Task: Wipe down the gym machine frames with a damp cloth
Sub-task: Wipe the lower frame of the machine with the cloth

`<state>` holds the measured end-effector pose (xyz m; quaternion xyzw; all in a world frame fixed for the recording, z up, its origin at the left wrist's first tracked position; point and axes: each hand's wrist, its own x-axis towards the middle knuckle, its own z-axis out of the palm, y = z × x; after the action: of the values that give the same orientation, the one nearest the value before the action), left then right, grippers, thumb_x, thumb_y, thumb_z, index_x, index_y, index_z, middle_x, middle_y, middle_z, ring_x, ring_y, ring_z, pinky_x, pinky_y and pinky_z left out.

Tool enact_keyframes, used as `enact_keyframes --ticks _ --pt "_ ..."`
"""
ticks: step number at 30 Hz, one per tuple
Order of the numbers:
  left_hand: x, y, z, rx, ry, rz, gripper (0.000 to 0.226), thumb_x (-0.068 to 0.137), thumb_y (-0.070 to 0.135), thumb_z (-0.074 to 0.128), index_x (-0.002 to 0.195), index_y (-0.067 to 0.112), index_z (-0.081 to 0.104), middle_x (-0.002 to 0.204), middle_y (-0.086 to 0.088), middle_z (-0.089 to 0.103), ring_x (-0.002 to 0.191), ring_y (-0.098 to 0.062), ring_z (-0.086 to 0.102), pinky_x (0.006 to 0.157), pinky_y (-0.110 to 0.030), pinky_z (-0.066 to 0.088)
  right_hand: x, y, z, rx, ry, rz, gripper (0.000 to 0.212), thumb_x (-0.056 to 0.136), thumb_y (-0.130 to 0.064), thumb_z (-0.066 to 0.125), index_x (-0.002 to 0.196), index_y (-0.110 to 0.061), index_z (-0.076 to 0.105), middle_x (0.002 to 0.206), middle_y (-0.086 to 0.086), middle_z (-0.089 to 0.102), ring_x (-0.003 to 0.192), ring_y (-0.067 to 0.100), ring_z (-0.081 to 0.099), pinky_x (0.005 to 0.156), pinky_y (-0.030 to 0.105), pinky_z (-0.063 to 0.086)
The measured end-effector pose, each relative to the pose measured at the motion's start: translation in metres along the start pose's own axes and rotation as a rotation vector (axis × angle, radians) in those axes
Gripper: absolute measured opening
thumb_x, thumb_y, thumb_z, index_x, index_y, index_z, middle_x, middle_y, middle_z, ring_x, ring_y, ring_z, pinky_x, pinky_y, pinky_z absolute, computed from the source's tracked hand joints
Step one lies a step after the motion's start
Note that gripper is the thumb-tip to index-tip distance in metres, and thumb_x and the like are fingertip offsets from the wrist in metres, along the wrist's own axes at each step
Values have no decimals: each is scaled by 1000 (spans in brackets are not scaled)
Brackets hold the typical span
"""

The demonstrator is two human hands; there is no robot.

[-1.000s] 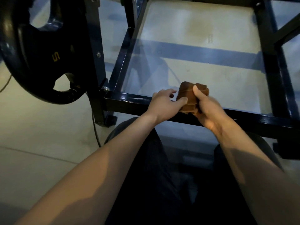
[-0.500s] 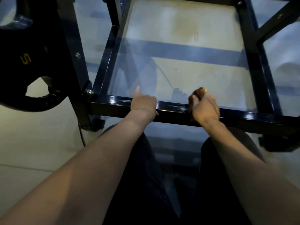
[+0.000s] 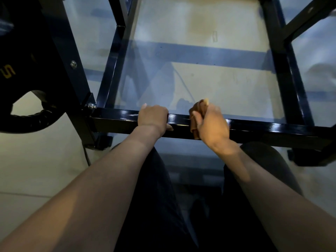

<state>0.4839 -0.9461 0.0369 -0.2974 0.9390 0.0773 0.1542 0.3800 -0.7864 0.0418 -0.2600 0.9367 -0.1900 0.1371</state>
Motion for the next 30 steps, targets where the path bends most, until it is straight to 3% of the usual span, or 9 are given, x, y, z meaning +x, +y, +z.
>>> enact_keyframes --ticks 4,8,11,14,17,20,23,27,30 --pt "1 -2 4 -19 12 -2 47 79 64 77 104 25 72 104 -1 71 105 -27 65 108 -37 34 3 27 -18 -69 35 94 29 104 -50 52 110 -22 53 106 1 56 80 24 57 73 38 46" --pt "1 -3 3 -31 10 3 47 80 63 78 104 24 71 104 -3 70 103 -29 64 80 -33 40 12 33 -23 2 116 323 42 106 -48 49 120 -8 50 124 16 54 98 37 59 77 42 44" --pt "1 -3 5 -65 8 -6 46 79 61 80 104 23 70 105 -4 68 105 -30 63 75 -33 46 2 9 -5 111 15 119 46 105 -48 53 126 -7 52 128 18 54 111 41 60 89 46 48" --pt "1 -5 8 -69 30 -5 47 79 60 80 108 25 71 106 -3 69 104 -30 63 80 -34 52 -8 17 -11 19 -92 -67 49 96 -65 53 125 -25 57 117 3 58 99 30 66 83 47 57" --pt "0 -6 8 -67 21 3 47 78 63 80 107 26 72 103 -2 69 102 -28 63 76 -33 50 7 48 -30 -69 -33 113 40 100 -61 50 114 -23 52 113 2 57 93 28 62 85 45 54" --pt "0 -5 5 -64 18 0 48 76 65 80 106 28 72 101 0 69 101 -27 62 75 -34 51 17 49 -33 -48 62 308 46 105 -51 50 122 -8 50 126 18 55 109 41 61 89 49 49" --pt "-1 -3 4 -26 34 1 47 77 65 79 106 29 73 100 1 69 99 -26 62 72 -33 46 7 5 -10 38 4 165 46 104 -50 52 125 -9 51 128 17 54 113 42 60 87 48 47" --pt "-2 0 2 22 50 0 46 79 66 76 108 30 73 97 1 71 96 -25 64 71 -32 40 -16 -1 -6 0 -53 -114 33 100 -54 55 125 -33 56 115 3 60 99 31 66 76 44 54" --pt "-2 -3 1 25 27 17 47 78 69 75 106 30 73 95 1 70 95 -25 64 69 -32 40 -6 37 -27 18 1 71 20 103 -52 53 103 -32 57 98 0 57 86 32 63 76 40 49"
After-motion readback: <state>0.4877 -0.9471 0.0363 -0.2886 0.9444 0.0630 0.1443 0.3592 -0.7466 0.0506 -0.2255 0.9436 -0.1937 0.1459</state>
